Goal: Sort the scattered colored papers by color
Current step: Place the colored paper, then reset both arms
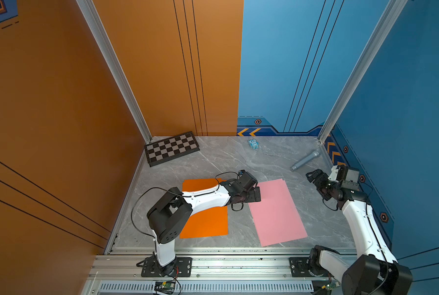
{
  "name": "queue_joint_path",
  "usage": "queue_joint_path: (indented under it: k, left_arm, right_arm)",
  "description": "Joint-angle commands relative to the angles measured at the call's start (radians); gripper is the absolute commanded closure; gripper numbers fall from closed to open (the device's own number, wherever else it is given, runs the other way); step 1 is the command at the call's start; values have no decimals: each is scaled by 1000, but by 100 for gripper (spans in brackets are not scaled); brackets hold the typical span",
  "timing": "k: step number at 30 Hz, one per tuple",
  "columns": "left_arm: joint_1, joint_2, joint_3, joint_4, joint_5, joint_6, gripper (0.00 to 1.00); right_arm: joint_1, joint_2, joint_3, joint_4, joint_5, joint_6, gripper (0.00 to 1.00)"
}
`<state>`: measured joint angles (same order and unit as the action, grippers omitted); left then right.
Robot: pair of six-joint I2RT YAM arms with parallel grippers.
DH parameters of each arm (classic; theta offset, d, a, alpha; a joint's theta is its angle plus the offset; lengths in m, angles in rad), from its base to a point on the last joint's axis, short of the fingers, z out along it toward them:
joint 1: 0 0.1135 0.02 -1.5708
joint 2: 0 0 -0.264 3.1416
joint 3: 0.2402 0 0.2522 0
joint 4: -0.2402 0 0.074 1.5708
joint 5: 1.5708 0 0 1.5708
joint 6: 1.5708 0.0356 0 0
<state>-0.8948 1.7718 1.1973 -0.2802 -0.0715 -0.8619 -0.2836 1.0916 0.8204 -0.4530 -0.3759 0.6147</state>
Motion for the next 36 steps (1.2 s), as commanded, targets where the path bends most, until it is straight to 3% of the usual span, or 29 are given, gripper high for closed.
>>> queue_joint_path:
  k: [1, 5, 9, 13, 17, 20, 24, 28, 32, 36]
  left_arm:
    - [9, -114, -18, -167, -165, 88, 2]
    - [17, -215, -2, -236, -335, 176, 2]
    - [74, -304, -10, -263, -497, 281, 2]
    - [230, -396, -53, -270, -556, 374, 2]
    - [375, -458, -139, -205, -624, 527, 2]
    - [506, -476, -226, -112, -603, 566, 2]
    - [696, -466, -309, -4, -427, 512, 2]
    - [841, -392, -377, 171, -370, 529, 2]
    - [907, -277, -379, 224, -421, 525, 2]
    - [895, -178, -364, 267, -470, 588, 2]
  right_arm:
    - [15, 39, -15, 23, 31, -27, 13]
    - [43, 76, -15, 43, 54, -29, 10]
    - [96, 95, -19, 46, 171, -61, 5]
    - [148, 115, -58, 75, 345, -100, 0]
    - [163, 120, -131, 197, 379, -93, 0]
    - [206, 111, -164, 276, 466, -120, 0]
    - [283, 84, -197, 379, 651, -223, 0]
    - [313, 80, -285, 582, 709, -339, 0]
    - [313, 106, -346, 723, 719, -379, 0]
    - [311, 148, -437, 929, 730, -392, 0]
